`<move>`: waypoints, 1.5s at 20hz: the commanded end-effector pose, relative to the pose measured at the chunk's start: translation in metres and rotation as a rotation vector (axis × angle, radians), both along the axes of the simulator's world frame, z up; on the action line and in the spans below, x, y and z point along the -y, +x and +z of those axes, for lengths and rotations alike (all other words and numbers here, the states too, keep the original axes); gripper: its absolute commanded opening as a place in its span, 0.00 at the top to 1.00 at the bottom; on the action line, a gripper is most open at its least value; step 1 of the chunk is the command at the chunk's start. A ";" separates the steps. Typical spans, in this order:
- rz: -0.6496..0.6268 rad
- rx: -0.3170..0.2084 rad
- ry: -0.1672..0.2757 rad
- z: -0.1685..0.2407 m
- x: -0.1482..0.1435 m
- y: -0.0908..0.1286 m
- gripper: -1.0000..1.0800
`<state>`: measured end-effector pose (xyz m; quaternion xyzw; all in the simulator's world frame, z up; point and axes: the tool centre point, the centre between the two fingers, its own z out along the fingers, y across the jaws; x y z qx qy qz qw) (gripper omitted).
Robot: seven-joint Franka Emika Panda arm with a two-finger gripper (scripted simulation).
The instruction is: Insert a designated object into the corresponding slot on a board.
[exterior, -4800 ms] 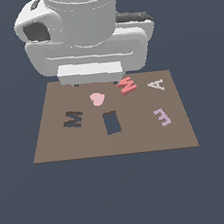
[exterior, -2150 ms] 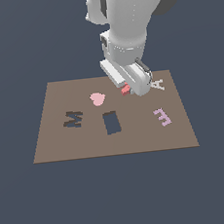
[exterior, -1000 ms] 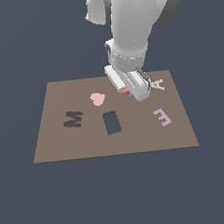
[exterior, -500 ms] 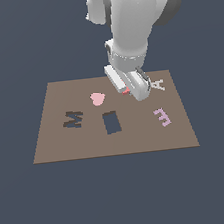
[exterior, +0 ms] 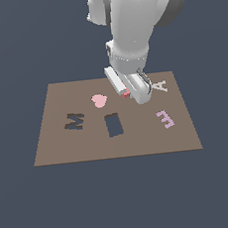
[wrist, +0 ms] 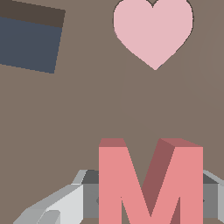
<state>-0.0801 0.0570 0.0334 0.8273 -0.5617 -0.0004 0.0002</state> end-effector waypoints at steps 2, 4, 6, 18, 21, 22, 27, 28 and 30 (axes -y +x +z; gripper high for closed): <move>-0.031 0.001 0.000 0.001 0.010 0.009 1.00; -0.058 0.001 0.000 0.001 0.019 0.017 1.00; -0.090 0.001 0.000 0.002 0.030 0.025 1.00; -0.369 0.001 0.000 0.006 0.135 0.085 1.00; -0.423 0.001 0.000 0.006 0.156 0.093 1.00; -0.438 0.001 0.000 0.007 0.162 0.095 1.00; -0.489 0.001 0.000 0.007 0.183 0.101 1.00; -0.495 0.001 0.000 0.007 0.186 0.101 1.00; -0.502 0.001 0.000 0.007 0.188 0.102 1.00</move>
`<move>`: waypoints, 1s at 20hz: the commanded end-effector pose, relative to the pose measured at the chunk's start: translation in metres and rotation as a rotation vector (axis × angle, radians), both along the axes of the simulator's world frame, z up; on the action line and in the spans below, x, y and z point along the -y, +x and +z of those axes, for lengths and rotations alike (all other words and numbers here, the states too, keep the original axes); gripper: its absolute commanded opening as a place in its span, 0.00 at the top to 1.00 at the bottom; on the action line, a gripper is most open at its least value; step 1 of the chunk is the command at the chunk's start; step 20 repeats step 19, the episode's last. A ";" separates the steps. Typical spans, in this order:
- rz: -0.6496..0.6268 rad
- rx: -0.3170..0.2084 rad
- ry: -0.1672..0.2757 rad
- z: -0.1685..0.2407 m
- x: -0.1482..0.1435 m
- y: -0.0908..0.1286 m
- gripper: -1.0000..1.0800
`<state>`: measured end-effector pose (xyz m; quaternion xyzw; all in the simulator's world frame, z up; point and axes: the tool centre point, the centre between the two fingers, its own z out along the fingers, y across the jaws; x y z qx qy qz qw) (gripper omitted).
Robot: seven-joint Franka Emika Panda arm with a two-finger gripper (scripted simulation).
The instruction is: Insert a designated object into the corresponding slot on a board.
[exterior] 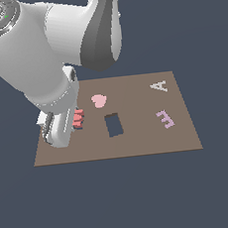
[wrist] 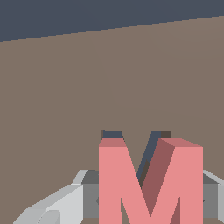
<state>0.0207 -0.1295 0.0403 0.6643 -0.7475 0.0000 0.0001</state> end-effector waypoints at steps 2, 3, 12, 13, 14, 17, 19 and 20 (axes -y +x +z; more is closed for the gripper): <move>-0.003 0.000 0.000 0.000 0.001 0.000 1.00; -0.003 0.000 0.000 0.000 0.001 0.000 1.00; -0.007 0.000 0.001 -0.010 0.002 0.001 0.04; -0.007 0.000 0.001 -0.010 0.002 0.001 0.04; -0.007 0.000 0.001 -0.010 0.002 0.001 0.04; -0.007 0.000 0.001 -0.010 0.002 0.001 0.04; -0.007 0.000 0.001 -0.010 0.002 0.001 0.04; -0.007 0.000 0.001 -0.010 0.002 0.001 0.04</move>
